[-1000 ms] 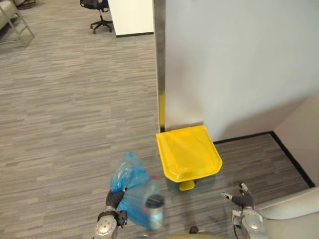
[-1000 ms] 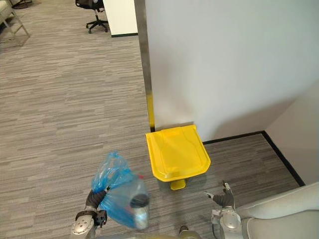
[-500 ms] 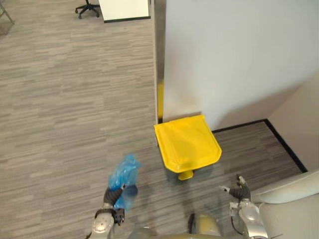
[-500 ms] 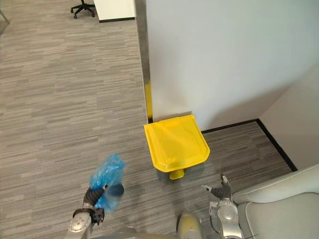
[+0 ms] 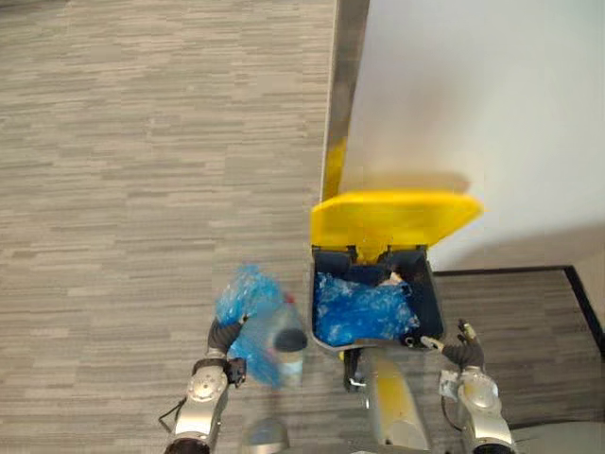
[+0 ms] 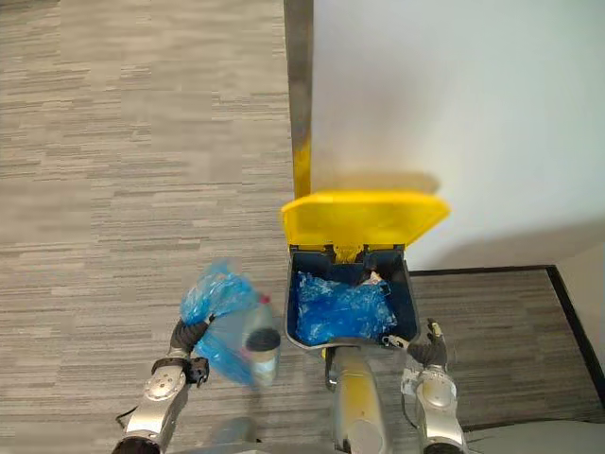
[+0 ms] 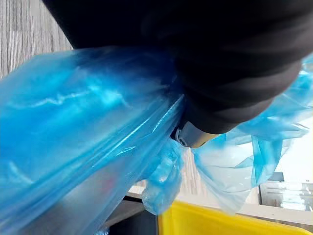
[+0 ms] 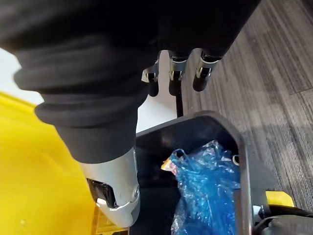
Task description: Gather rubbish on tea table into small bin, then transfer packed bag to large trash can.
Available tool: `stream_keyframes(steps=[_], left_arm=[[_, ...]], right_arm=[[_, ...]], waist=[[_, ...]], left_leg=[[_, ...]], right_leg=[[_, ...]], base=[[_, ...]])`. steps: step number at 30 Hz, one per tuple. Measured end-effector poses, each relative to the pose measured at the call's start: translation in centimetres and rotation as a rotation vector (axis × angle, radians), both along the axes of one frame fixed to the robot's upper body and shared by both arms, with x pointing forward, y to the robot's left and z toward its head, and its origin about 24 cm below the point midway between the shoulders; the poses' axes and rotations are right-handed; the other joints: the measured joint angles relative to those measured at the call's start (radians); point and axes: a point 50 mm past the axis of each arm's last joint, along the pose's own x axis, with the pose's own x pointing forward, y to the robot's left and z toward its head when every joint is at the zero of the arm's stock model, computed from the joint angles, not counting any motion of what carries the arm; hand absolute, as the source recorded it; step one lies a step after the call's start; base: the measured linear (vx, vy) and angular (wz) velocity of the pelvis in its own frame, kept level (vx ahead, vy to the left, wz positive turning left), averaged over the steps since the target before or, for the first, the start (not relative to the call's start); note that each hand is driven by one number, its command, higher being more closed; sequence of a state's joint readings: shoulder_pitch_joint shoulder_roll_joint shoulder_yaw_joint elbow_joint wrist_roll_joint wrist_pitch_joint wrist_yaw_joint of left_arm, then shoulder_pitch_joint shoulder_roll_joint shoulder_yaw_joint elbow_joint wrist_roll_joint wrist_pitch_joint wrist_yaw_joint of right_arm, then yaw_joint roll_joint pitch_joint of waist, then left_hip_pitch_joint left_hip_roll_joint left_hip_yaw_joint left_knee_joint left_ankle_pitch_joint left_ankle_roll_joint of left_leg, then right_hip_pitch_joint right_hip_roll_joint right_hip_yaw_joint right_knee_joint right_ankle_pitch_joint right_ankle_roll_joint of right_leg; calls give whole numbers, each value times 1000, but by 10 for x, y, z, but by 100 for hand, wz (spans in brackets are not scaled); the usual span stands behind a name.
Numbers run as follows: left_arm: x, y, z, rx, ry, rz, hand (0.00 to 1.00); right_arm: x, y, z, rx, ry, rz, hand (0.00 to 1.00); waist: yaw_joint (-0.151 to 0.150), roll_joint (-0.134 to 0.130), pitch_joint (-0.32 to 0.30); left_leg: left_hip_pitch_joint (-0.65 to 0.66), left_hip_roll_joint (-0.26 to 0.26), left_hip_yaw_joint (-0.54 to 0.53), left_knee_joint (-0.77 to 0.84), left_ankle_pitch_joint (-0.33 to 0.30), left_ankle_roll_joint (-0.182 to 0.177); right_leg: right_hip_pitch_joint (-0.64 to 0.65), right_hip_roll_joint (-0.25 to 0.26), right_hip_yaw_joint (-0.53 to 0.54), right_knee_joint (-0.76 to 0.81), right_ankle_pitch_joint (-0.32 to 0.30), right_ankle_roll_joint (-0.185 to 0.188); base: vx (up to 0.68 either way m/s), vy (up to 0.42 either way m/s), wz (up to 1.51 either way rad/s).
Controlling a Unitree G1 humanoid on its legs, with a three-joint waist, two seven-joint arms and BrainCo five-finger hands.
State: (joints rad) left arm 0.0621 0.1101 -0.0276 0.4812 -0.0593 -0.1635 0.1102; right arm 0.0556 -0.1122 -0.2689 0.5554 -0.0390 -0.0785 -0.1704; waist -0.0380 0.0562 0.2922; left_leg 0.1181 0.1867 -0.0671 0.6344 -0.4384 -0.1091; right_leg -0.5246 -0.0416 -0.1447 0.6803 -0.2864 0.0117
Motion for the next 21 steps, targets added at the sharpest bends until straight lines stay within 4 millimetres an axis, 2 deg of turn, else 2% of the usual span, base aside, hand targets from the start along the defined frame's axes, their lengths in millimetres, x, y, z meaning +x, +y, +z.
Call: stream_keyframes(steps=[4,7,9,10,11,12,13,14,15,16,17,18,19,20,21], left_arm=[[1,-3,0,-9,-3,-8,100],[-3,0,-5,-1,19,-11,100],[-5,3,-5,11,24,-25,100],[-4,3,-4,14,19,-29,100],[-2,3,-3,17,8,-34,100],[-1,2,-2,20,3,-44,100],[-1,2,-2,24,1,-53,100],[0,-1,0,27,-9,-73,100],[-2,-3,-1,24,-8,-83,100],[-2,-4,-1,20,-9,-87,100],[-2,-8,0,5,-18,-94,100],[3,-8,7,1,-49,-98,100],[4,-11,9,-16,-62,-97,100],[6,-20,16,-44,-100,-116,100],[8,-23,19,-46,-117,-131,100]], right_arm=[[11,7,4,15,-30,17,0],[35,25,15,12,-80,105,0],[70,43,37,-13,-165,209,0],[80,46,45,-30,-191,235,0],[101,49,64,-63,-249,275,0],[120,50,84,-106,-303,310,0],[128,49,93,-125,-322,320,0],[142,44,112,-170,-364,334,0],[153,40,129,-208,-401,342,0],[158,39,139,-230,-425,347,0],[167,36,158,-265,-467,353,0],[177,26,186,-345,-518,347,0],[180,21,196,-373,-534,338,0],[188,16,218,-410,-572,325,0],[191,15,225,-423,-580,324,0]], waist=[[-11,11,-7],[-3,12,-22],[-2,17,-25],[-1,20,-27],[4,24,-26],[9,25,-25],[13,25,-26],[25,27,-25],[28,31,-23],[29,38,-22],[37,68,-14],[19,37,-19],[22,45,-16],[38,77,-11],[42,81,-10]], left_leg=[[16,42,27,-148,21,1],[-32,58,44,-204,21,1],[-64,66,45,-250,20,1],[-74,67,47,-259,19,1],[-86,67,49,-277,19,0],[-92,61,50,-292,15,1],[-93,60,49,-297,11,0],[-99,57,50,-300,-1,-11],[-109,58,45,-299,-2,-11],[-117,63,36,-302,-3,-8],[-135,77,31,-308,-4,-6],[-148,51,5,-327,4,-25],[-151,48,-8,-326,13,-56],[-191,48,-12,-260,14,-63],[-203,41,-11,-235,14,-63]], right_leg=[[2,11,-38,-73,37,-22],[-33,14,-53,-137,96,-14],[-53,20,-65,-197,138,2],[-59,20,-68,-212,148,17],[-63,22,-71,-237,167,33],[-68,22,-69,-252,183,29],[-71,22,-66,-255,188,34],[-77,23,-59,-265,207,28],[-77,25,-57,-288,221,49],[-78,28,-58,-304,231,65],[-106,40,-39,-273,227,62],[-155,41,107,-107,174,-2],[-146,45,110,-134,161,-4],[-146,51,78,-179,175,27],[-144,57,70,-196,185,31]], base=[[54,-105,25],[-122,-65,18],[-179,-94,13],[-182,-92,13],[-205,-80,17],[-250,-98,15],[-263,-95,7],[-224,-84,-2],[-218,-90,-2],[-154,-92,-1],[-124,-146,44],[-60,-156,59],[-13,-153,44],[39,-73,-6],[10,-66,-18]])
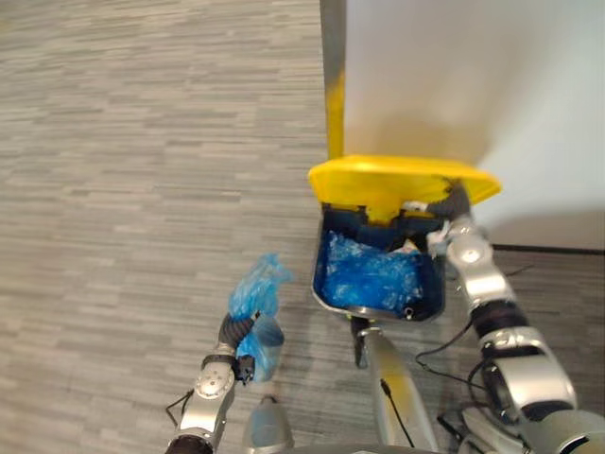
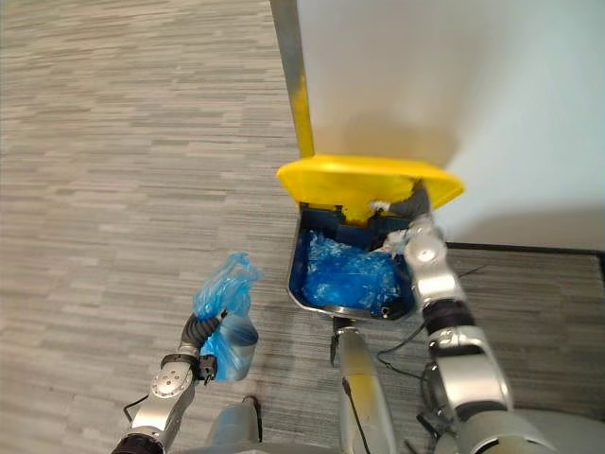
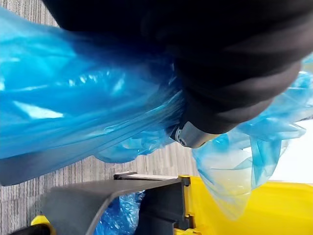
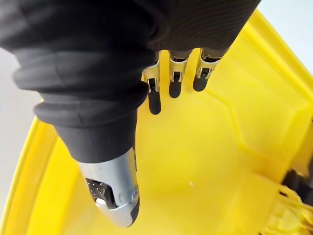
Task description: Gather rubbish on tea table into small bin, then transfer packed bag to large trash can.
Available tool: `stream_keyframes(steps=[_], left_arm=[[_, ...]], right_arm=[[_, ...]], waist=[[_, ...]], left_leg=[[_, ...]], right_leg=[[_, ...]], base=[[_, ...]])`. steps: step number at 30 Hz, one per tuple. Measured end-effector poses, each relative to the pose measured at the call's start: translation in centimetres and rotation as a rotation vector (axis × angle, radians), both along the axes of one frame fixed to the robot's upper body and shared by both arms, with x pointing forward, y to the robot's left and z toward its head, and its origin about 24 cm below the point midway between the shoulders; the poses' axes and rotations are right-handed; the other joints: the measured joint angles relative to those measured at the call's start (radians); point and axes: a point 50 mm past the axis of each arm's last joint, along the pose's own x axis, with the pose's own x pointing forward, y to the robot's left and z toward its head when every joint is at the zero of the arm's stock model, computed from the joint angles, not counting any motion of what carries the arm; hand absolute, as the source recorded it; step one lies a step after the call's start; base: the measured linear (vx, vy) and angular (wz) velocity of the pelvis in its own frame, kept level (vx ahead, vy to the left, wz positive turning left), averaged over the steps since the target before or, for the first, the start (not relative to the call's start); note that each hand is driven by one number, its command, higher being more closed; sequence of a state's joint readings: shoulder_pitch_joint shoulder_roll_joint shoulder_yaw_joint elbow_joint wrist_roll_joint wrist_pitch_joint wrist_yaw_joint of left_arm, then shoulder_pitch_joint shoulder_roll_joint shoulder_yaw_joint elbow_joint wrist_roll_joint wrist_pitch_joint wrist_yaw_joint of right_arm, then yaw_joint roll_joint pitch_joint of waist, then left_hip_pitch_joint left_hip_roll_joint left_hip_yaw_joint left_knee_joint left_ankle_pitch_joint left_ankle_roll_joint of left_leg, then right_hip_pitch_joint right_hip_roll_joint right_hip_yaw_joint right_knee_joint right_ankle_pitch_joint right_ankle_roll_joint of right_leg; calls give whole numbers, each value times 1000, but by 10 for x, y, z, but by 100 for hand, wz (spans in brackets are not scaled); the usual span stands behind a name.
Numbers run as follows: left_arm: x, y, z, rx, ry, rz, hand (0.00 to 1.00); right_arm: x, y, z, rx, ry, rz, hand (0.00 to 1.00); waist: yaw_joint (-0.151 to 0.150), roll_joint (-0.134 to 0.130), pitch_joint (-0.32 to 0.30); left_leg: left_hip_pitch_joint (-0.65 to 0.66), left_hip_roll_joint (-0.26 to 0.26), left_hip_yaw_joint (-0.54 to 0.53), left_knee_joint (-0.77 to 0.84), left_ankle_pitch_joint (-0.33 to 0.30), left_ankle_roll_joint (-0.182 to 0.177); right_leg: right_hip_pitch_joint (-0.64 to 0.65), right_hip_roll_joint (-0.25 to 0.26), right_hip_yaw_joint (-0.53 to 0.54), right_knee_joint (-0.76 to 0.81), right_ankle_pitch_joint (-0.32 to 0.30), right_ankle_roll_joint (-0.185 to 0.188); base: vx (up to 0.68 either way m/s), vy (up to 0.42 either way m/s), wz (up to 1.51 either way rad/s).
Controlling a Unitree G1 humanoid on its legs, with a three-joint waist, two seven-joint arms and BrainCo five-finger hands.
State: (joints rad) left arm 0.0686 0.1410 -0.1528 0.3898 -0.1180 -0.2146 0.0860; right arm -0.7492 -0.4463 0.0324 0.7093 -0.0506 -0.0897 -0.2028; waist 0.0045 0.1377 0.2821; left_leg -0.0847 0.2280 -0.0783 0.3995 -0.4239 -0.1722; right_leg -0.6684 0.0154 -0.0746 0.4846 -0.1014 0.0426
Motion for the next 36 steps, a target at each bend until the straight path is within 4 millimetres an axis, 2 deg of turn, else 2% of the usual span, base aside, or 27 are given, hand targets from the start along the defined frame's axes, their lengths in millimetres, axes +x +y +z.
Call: stream_keyframes(steps=[2,4,7,8,9,10,12,13,15,18,20,22,24,28,30,31,34,35,36], left_arm=[[8,-12,13,-18,-68,-50,100],[19,-27,31,-50,-154,-117,100],[20,-39,48,-85,-229,-169,100],[22,-45,54,-99,-253,-200,100],[24,-55,62,-118,-286,-253,100],[25,-60,67,-122,-304,-279,100],[26,-82,101,-202,-440,-378,100],[28,-88,110,-209,-475,-413,100],[37,-115,143,-243,-598,-528,100],[46,-132,173,-254,-709,-587,100],[51,-138,182,-253,-745,-586,100],[63,-139,179,-216,-725,-564,100],[78,-136,168,-144,-672,-523,100],[112,-113,149,58,-559,-396,100],[125,-106,150,128,-540,-359,100],[132,-100,148,162,-517,-329,100],[144,-91,144,219,-468,-282,100],[148,-87,140,245,-439,-264,0],[150,-84,136,277,-416,-261,0]], right_arm=[[3,-3,1,-24,27,-9,0],[5,3,-2,-40,42,7,0],[8,12,1,-72,39,44,0],[9,14,6,-75,27,50,0],[10,13,13,-84,12,49,0],[10,12,13,-91,13,48,0],[15,22,28,-120,-19,80,0],[16,22,30,-120,-24,80,0],[17,25,36,-129,-36,92,0],[19,34,39,-156,-34,129,0],[20,34,41,-157,-40,129,0],[21,36,49,-160,-59,134,0],[23,42,61,-171,-88,148,0],[20,59,99,-203,-221,204,0],[20,59,106,-211,-240,205,0],[19,60,108,-214,-246,210,0],[19,62,110,-220,-254,215,0],[19,66,112,-231,-261,226,0],[17,72,116,-241,-282,247,0]], waist=[[-2,-2,7],[-9,-17,23],[-10,-13,32],[-9,-3,51],[-25,-4,75],[-40,-11,77],[-25,8,91],[-22,8,92],[-23,6,99],[-49,0,117],[-53,-3,127],[-57,-6,132],[-65,-11,146],[-87,-32,209],[-91,-33,231],[-92,-35,233],[-91,-45,240],[-93,-49,242],[-94,-50,242]], left_leg=[[-5,0,26,27,-9,-12],[-1,0,24,32,-9,-12],[-26,11,40,55,-28,-24],[-27,31,49,55,-39,-12],[-22,30,41,51,-40,-14],[-19,22,33,47,-39,-17],[-24,17,0,36,-27,-39],[-27,16,-5,40,-26,-41],[-33,14,-7,61,-25,-43],[-48,2,6,66,-12,-57],[-49,-2,11,64,-14,-53],[-59,-3,13,64,-14,-53],[-64,-3,14,63,-13,-56],[-113,-6,28,73,-11,-59],[-125,-8,30,76,-8,-59],[-145,-8,31,84,-6,-59],[-174,-13,36,95,-6,-58],[-187,-17,38,100,-7,-57],[-203,-18,42,107,-9,-55]], right_leg=[[23,17,-33,-38,19,-10],[39,18,-47,-53,24,-7],[42,20,-61,-86,48,4],[58,24,-68,-111,61,23],[48,23,-5,-11,88,-40],[68,16,19,-22,63,-37],[62,40,5,-56,79,-43],[58,43,4,-55,79,-43],[56,40,-4,-51,79,-43],[55,19,-4,-45,86,-32],[54,14,3,-51,92,-22],[50,14,5,-64,100,-17],[47,17,5,-73,106,-12],[2,17,15,-78,121,-21],[-11,17,16,-85,128,-25],[-28,17,16,-84,138,-40],[-59,14,22,-75,140,-43],[-73,11,26,-72,140,-43],[-89,10,30,-69,140,-43]], base=[[-14,-56,18],[-54,-39,15],[-136,9,-24],[-147,1,9],[-76,-19,39],[-6,-34,36],[42,-47,-6],[10,-41,-12],[-3,-12,-4],[-40,25,2],[-24,17,1],[-4,15,-4],[0,0,0],[33,-8,-8],[84,5,-3],[87,9,-4],[74,11,-4],[58,7,-4],[50,4,-6]])
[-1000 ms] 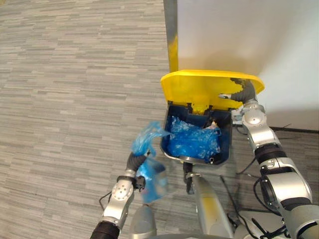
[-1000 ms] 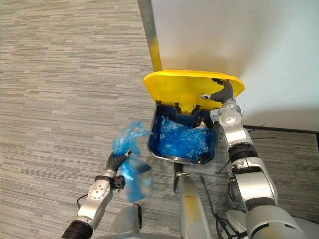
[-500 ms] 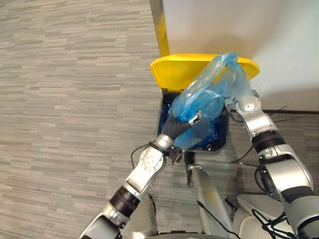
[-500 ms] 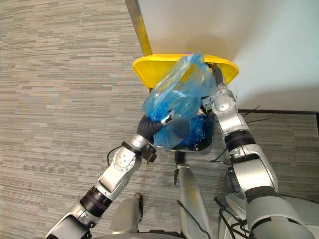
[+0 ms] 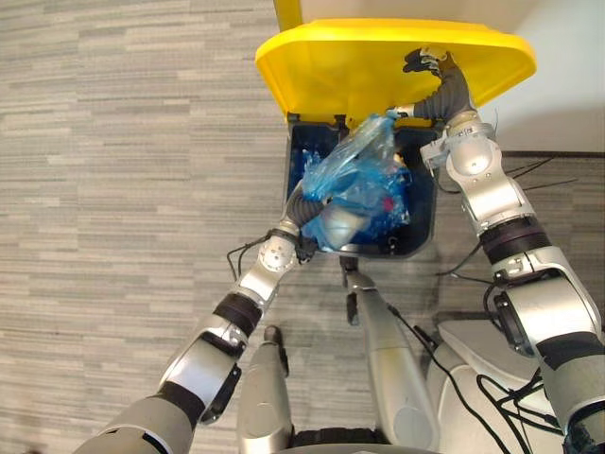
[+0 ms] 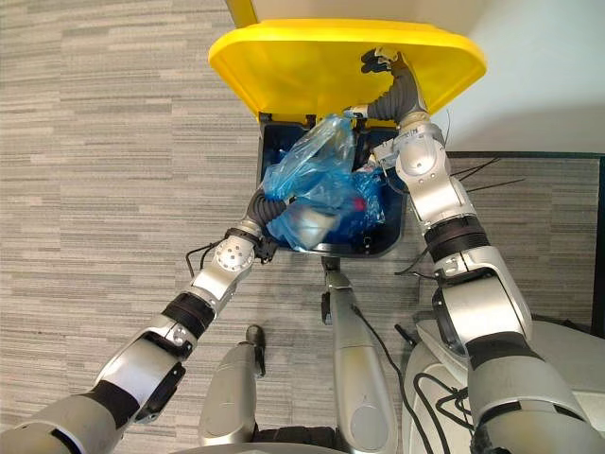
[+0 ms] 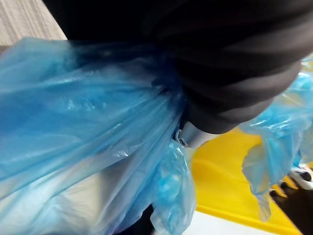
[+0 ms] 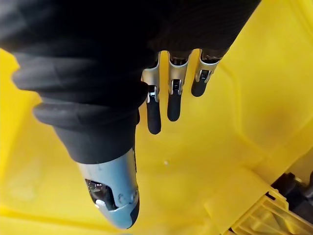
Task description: Gather rubbish on tea table into small bin, then transfer packed bag to large trash can.
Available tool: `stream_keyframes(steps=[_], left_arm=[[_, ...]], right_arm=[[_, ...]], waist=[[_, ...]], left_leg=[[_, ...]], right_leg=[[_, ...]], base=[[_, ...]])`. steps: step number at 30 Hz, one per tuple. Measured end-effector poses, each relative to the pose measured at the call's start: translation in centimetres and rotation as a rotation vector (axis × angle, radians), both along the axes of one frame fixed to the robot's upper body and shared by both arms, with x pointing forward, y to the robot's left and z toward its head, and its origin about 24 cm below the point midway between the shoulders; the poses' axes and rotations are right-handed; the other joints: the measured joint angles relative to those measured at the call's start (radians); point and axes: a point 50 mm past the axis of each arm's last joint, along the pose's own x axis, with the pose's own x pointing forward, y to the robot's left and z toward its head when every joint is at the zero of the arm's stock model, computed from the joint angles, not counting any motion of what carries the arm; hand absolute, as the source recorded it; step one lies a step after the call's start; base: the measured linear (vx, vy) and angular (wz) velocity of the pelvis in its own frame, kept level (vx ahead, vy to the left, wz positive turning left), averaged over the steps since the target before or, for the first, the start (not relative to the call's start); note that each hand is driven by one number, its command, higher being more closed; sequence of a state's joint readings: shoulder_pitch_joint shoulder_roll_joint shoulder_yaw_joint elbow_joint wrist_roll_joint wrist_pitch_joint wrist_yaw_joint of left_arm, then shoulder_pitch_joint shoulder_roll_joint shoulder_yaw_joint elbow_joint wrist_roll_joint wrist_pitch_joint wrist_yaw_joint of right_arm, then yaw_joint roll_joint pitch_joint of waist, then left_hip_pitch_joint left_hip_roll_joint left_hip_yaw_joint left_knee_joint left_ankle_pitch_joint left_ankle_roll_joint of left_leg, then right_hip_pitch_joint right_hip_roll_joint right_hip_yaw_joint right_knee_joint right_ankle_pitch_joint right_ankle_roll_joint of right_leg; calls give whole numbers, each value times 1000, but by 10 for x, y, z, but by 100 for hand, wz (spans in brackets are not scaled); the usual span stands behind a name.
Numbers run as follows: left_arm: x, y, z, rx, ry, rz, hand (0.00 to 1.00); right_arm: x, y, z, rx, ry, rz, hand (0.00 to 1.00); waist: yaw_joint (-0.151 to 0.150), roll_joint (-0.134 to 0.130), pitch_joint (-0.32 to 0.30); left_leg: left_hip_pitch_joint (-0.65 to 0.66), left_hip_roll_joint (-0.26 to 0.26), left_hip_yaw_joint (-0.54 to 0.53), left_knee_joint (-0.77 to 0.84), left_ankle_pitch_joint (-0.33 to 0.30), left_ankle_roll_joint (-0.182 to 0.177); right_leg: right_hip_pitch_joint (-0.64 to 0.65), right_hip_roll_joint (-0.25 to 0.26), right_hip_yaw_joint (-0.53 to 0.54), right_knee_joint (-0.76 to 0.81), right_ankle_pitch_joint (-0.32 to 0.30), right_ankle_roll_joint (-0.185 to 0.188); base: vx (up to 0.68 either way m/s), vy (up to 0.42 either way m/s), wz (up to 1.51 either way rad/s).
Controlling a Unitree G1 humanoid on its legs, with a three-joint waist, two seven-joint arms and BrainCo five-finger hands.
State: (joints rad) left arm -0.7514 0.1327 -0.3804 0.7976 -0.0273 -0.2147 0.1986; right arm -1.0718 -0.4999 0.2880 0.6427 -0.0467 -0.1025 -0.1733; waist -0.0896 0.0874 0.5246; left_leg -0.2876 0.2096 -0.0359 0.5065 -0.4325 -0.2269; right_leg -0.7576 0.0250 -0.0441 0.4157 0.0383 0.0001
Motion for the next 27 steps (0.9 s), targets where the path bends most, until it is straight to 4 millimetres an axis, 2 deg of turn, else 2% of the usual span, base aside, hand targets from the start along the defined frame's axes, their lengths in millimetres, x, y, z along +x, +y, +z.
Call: stream_keyframes(steps=[4,12,16,18,20,21,23,24,25,27], left_arm=[[3,3,-7,73,29,11,0],[-5,-33,-1,113,-9,-108,0],[-9,-39,3,102,-39,-129,0],[-13,-41,4,80,-50,-132,0],[-18,-38,-5,67,-31,-119,0],[-23,-34,-15,54,-5,-110,0],[-31,-25,-26,43,18,-94,0],[-37,-14,-34,22,37,-72,0],[-40,-8,-37,6,43,-58,0],[-57,21,-58,-39,93,20,0]], right_arm=[[-8,16,12,-10,-68,70,0],[-29,53,31,36,-183,239,0],[-35,57,28,42,-198,269,0],[-37,53,12,51,-172,269,0],[-36,46,-9,59,-113,249,0],[-35,36,-29,79,-60,219,0],[-36,21,-52,110,1,174,0],[-39,6,-72,147,49,123,0],[-42,-2,-82,170,74,96,0],[-56,-22,-131,247,198,7,0]], waist=[[-4,-9,5],[-5,-15,4],[-4,-22,0],[-6,-28,-2],[-8,-33,-2],[-6,-38,-4],[-8,-49,-10],[-8,-62,-18],[-6,-68,-22],[-3,-95,-37]], left_leg=[[-49,-1,21,37,-14,7],[-87,40,96,132,-53,8],[-83,57,123,160,-57,6],[-75,54,121,168,-58,7],[-42,50,116,155,-59,7],[-4,48,113,145,-58,8],[27,42,96,134,-55,4],[46,33,77,132,-54,3],[58,32,71,134,-54,3],[114,19,55,143,-55,5]], right_leg=[[-50,-1,17,10,0,2],[-79,6,29,50,-7,10],[-78,-4,27,74,-19,23],[-67,-15,24,83,-24,26],[-34,-27,16,93,-36,33],[4,-35,10,99,-44,31],[40,-51,-4,106,-58,39],[69,-65,-16,110,-64,39],[86,-68,-21,110,-64,39],[170,-89,-35,100,-65,38]], base=[[34,-9,-12],[18,4,-8],[6,-1,4],[20,29,13],[25,46,19],[33,54,28],[26,49,38],[12,42,37],[-1,62,42],[-33,83,32]])
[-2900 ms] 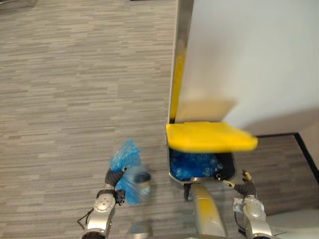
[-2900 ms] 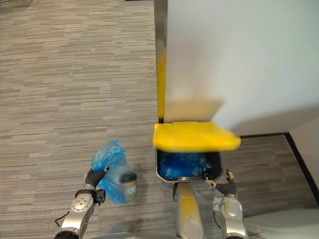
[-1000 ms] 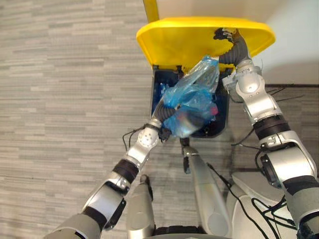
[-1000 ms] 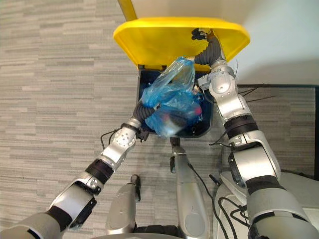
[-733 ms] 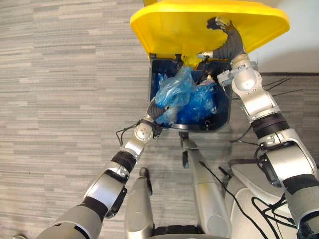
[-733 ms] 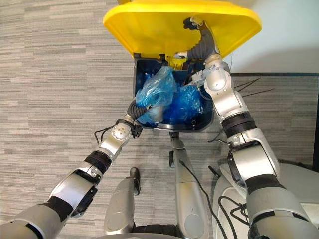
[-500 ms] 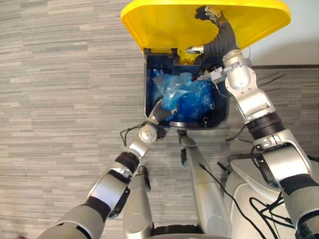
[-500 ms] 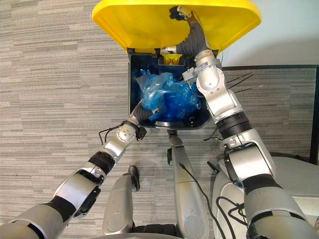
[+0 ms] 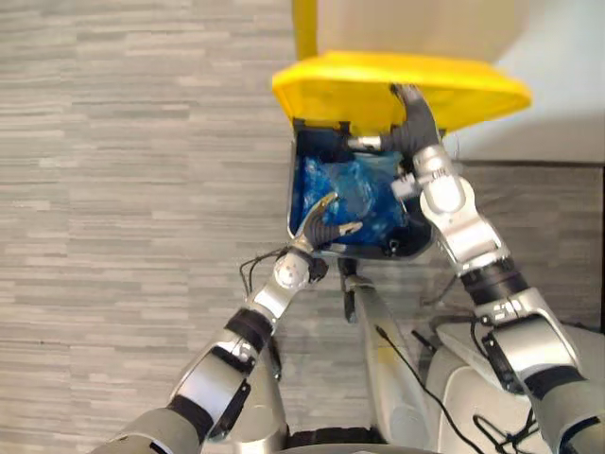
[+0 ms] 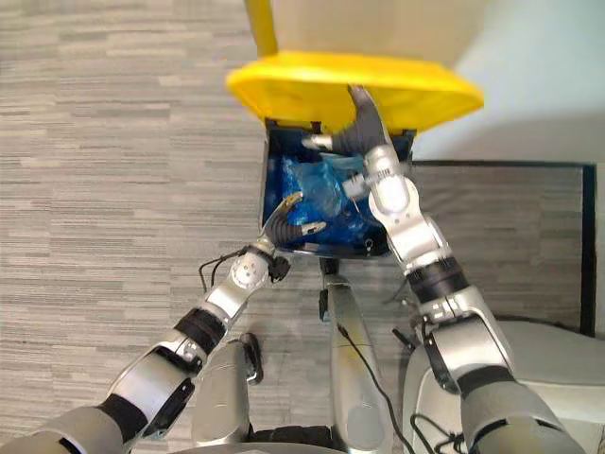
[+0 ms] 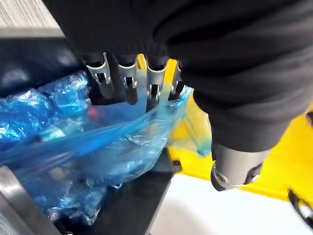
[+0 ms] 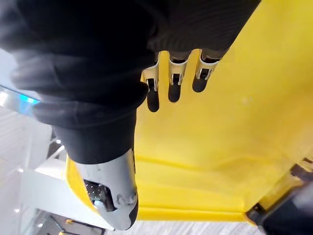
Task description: Gather rubbish on tea table into small bin, then transfer packed bag to large trash can.
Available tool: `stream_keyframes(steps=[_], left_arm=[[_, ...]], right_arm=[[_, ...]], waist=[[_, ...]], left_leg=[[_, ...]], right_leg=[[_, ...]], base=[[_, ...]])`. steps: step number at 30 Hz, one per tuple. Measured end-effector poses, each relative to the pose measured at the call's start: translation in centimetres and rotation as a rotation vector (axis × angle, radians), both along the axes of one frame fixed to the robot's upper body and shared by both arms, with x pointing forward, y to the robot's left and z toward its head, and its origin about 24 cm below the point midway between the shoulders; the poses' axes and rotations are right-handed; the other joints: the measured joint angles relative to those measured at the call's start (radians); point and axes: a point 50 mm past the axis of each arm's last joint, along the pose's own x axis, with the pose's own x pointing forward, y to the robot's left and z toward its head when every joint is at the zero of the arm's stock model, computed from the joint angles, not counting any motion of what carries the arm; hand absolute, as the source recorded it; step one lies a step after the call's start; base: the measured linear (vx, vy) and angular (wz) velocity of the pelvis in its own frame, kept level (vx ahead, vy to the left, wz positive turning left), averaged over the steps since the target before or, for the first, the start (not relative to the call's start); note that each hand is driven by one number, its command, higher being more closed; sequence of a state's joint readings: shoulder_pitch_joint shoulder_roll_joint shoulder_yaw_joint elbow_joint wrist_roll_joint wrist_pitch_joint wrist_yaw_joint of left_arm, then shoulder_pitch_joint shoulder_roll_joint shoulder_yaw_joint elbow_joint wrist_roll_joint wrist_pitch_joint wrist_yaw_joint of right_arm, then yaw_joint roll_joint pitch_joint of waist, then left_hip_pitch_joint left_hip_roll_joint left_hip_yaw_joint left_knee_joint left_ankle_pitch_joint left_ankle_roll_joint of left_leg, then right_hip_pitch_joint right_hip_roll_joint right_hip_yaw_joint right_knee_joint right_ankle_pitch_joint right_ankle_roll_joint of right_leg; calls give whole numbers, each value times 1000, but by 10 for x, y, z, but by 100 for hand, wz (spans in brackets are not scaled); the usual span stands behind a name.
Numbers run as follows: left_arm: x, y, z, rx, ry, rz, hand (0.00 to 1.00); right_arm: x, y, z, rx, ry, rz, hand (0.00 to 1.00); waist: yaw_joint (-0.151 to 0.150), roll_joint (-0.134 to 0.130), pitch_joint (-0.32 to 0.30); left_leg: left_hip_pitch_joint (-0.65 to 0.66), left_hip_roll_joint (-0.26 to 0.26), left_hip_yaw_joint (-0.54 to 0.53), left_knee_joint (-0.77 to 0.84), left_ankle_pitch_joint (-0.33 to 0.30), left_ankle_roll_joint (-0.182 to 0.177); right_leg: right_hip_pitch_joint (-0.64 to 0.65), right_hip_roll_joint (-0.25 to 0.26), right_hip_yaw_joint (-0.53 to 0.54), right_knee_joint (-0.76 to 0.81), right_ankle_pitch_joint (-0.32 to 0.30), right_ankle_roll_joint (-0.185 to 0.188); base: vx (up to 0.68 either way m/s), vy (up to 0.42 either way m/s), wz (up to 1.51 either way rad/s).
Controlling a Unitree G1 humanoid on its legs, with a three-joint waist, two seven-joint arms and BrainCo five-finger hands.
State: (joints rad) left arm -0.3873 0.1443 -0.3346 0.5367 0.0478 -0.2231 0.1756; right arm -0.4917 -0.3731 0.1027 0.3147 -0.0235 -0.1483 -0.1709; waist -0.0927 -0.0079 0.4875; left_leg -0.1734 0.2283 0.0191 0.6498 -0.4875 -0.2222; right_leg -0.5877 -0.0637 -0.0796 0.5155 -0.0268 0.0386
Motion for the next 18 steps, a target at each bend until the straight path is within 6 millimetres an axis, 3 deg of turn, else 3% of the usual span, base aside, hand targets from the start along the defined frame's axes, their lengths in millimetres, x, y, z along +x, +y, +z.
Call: stream_keyframes(steps=[1,3,4,5,6,7,8,10,12,13,15,17,18], left_arm=[[-4,9,-6,-3,17,25,0],[-31,55,-38,-16,122,172,0],[-34,60,-41,-15,135,188,0],[-52,88,-55,-3,194,260,0],[-59,98,-60,1,216,287,0],[-77,112,-72,-3,268,332,0],[-87,120,-77,0,295,363,0],[-118,143,-93,-2,393,444,0],[-151,159,-106,-23,476,516,0],[-159,160,-109,-36,494,526,0],[-175,162,-111,-72,524,558,0],[-180,153,-117,-108,550,546,0],[-185,148,-120,-127,569,539,0]], right_arm=[[-5,-3,-12,11,33,-14,0],[-35,-11,-65,69,184,-61,0],[-39,-11,-71,74,203,-63,0],[-57,-15,-97,87,295,-75,0],[-64,-17,-105,85,330,-75,0],[-77,-20,-120,78,389,-81,0],[-82,-22,-124,79,410,-80,0],[-102,-28,-143,120,484,-114,0],[-142,-37,-173,172,614,-171,0],[-153,-39,-179,172,647,-185,0],[-182,-48,-194,155,742,-222,0],[-195,-52,-205,156,806,-241,0],[-205,-52,-212,141,852,-241,0]], waist=[[3,-5,-3],[16,-27,-31],[19,-32,-39],[29,-58,-72],[33,-68,-78],[53,-80,-84],[59,-74,-82],[54,-64,-87],[49,-53,-146],[50,-67,-173],[47,-74,-202],[47,-55,-227],[49,-49,-276]], left_leg=[[10,-3,-3,4,-2,4],[67,-29,-6,33,-14,37],[68,-34,-4,35,-13,46],[64,-66,20,42,2,87],[63,-77,35,40,13,108],[64,-84,78,27,33,141],[63,-78,103,25,40,155],[79,-74,143,-18,78,179],[103,-84,167,-158,160,179],[99,-92,170,-189,183,175],[77,-100,176,-243,221,161],[86,-98,180,-309,266,150],[83,-95,198,-370,307,144]], right_leg=[[26,-6,-3,-7,0,0],[130,-17,1,-78,44,20],[135,-19,4,-89,53,24],[162,-35,20,-186,129,34],[184,-44,25,-244,152,43],[192,-79,-15,-279,112,43],[176,-93,-38,-241,73,20],[131,-121,-56,89,26,-25],[188,-120,-49,322,-75,-12],[213,-119,-40,345,-86,-4],[283,-97,-23,249,-148,42],[325,-68,-30,115,-149,43],[351,-47,-29,-12,-149,42]], base=[[-87,115,29],[-145,172,10],[-209,216,-21],[-168,149,-21],[-284,226,-47],[-237,159,-54],[-360,202,-74],[-358,178,-52],[-152,55,-33],[-18,-51,-26],[-39,-109,-27],[-55,-91,-31],[-19,-58,-32]])
